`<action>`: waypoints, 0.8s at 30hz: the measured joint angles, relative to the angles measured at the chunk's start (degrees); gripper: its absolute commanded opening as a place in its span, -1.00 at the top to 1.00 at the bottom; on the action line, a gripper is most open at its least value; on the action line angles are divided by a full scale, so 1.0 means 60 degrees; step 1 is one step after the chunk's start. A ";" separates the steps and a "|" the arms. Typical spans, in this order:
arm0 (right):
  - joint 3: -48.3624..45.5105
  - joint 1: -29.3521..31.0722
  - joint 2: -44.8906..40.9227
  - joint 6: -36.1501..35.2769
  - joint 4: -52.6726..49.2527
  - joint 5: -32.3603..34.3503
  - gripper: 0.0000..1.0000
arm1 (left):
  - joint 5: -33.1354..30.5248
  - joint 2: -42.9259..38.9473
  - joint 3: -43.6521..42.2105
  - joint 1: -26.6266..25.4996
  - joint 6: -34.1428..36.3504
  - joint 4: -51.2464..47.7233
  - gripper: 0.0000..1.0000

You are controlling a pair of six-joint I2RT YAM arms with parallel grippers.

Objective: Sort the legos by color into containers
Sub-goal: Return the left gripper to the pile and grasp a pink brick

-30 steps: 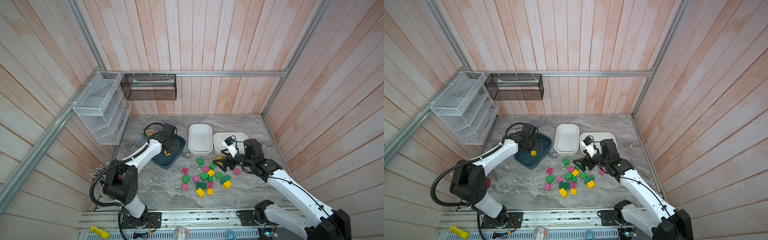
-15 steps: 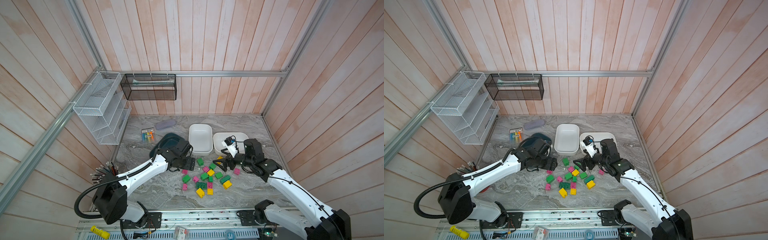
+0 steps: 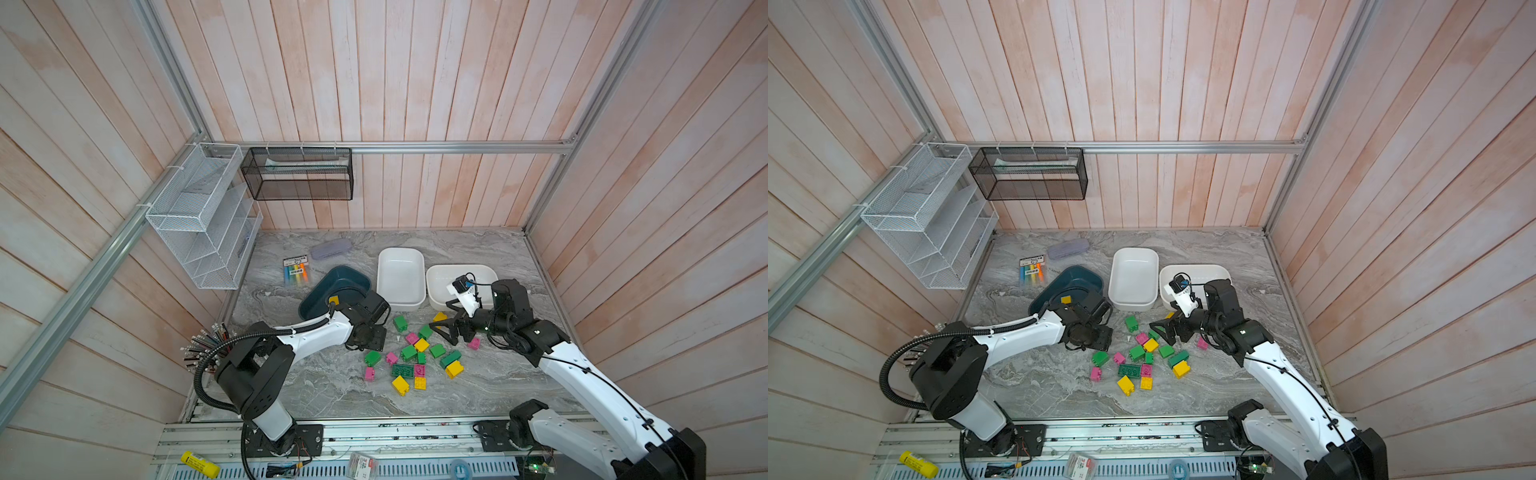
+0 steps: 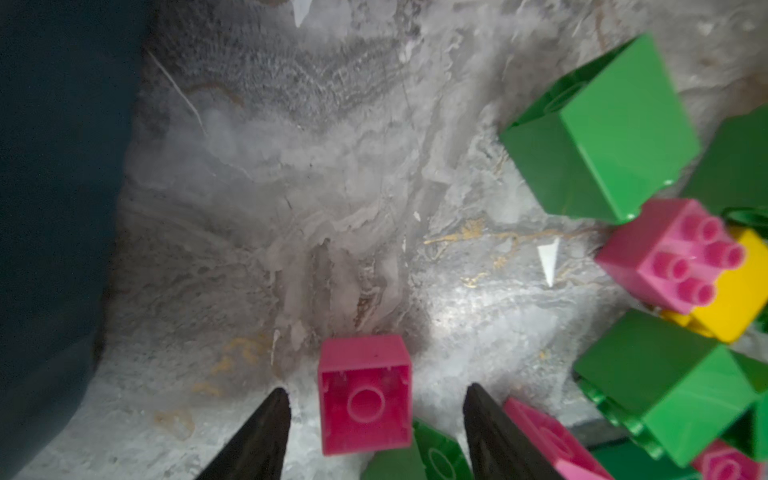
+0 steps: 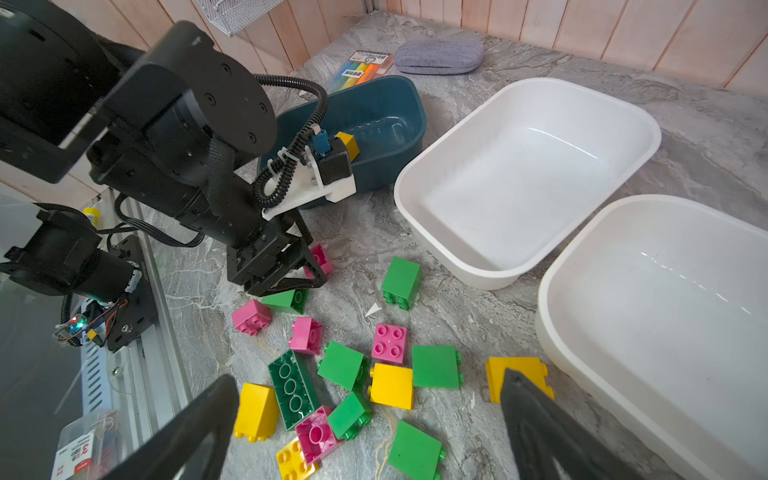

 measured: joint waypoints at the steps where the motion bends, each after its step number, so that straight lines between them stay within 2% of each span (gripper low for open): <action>1: 0.0000 0.0000 -0.0004 -0.0026 -0.0029 0.0007 -0.96 | -0.0084 0.0062 -0.0066 -0.0004 -0.0004 0.0058 -0.31; 7: 0.0000 -0.0015 -0.0004 -0.0066 -0.0117 0.0011 -0.96 | -0.0339 0.0313 -0.0142 -0.0004 -0.0117 0.0412 -0.08; 13: 0.0000 -0.0036 -0.0004 -0.0102 -0.0211 0.0018 -0.96 | -0.0521 0.0372 -0.0109 -0.0007 -0.0175 0.0503 0.41; 18: 0.0000 -0.0084 -0.0007 -0.0142 -0.0255 0.0058 -0.96 | -0.0466 0.0368 0.0586 0.0029 -0.0022 -0.0168 0.42; 24: 0.0073 -0.0193 0.0000 -0.0237 -0.0259 0.0087 -0.96 | -0.0291 0.0372 0.3096 0.0113 0.0280 -0.1242 0.37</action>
